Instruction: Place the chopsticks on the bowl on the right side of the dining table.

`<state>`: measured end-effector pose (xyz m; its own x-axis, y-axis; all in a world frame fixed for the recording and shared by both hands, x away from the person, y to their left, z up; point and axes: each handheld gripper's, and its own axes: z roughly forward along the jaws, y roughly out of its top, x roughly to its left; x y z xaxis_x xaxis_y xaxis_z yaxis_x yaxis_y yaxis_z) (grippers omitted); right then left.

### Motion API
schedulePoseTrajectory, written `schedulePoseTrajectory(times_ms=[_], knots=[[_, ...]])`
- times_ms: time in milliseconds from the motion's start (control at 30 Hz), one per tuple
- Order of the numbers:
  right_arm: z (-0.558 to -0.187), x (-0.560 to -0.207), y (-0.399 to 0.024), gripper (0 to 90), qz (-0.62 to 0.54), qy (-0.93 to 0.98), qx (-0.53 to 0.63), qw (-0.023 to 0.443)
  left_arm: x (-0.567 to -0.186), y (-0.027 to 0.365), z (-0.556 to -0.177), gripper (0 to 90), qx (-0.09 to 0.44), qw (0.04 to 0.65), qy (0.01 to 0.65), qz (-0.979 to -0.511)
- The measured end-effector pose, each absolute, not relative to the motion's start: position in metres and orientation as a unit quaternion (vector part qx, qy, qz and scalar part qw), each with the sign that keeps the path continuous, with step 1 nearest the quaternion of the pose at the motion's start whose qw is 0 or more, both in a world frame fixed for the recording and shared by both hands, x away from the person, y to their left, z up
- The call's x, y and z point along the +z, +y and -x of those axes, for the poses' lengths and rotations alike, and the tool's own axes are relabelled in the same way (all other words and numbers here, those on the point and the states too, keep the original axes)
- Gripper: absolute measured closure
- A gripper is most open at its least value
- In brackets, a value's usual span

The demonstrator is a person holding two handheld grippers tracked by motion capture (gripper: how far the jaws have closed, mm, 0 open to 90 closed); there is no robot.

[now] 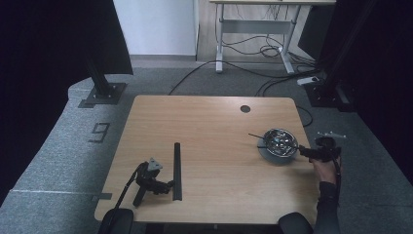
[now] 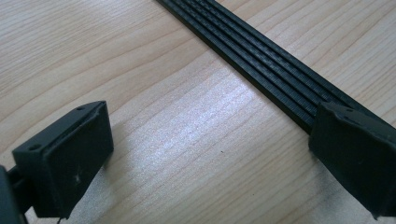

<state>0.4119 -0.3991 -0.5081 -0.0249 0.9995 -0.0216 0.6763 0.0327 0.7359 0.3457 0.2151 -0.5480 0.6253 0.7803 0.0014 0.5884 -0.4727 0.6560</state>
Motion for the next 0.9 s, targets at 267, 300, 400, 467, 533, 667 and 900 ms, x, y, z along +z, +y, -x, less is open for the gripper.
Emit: schedulePoseTrajectory(times_ms=[267, 300, 400, 467, 533, 667, 900], knots=[[-0.415, -0.511, -0.407, 3.5, -0.644, 0.65, 0.273, 0.298, -0.548, 0.215, -0.346, 0.0, 0.152, 0.315, 0.405, -0.845], [-0.416, -0.512, -0.408, 3.8, -0.646, 0.648, 0.27, 0.301, -0.548, 0.215, -0.346, 0.0, 0.152, 0.315, 0.405, -0.845], [-0.415, -0.512, -0.41, 3.9, -0.648, 0.646, 0.269, 0.3, -0.548, 0.215, -0.346, 0.0, 0.152, 0.315, 0.405, -0.845], [-0.414, -0.509, -0.41, 3.9, -0.645, 0.645, 0.275, 0.305, -0.548, 0.215, -0.346, 0.0, 0.152, 0.315, 0.405, -0.845], [-0.413, -0.506, -0.408, 3.8, -0.641, 0.644, 0.284, 0.308, -0.548, 0.215, -0.346, 0.0, 0.152, 0.315, 0.405, -0.845], [-0.414, -0.5, -0.399, 1.5, -0.633, 0.649, 0.295, 0.302, -0.548, 0.215, -0.346, 0.0, 0.152, 0.315, 0.405, -0.845], [-0.422, -0.489, -0.375, 0.0, -0.612, 0.663, 0.321, 0.288, -0.548, 0.215, -0.346, 0.0, 0.152, 0.315, 0.405, -0.845]])
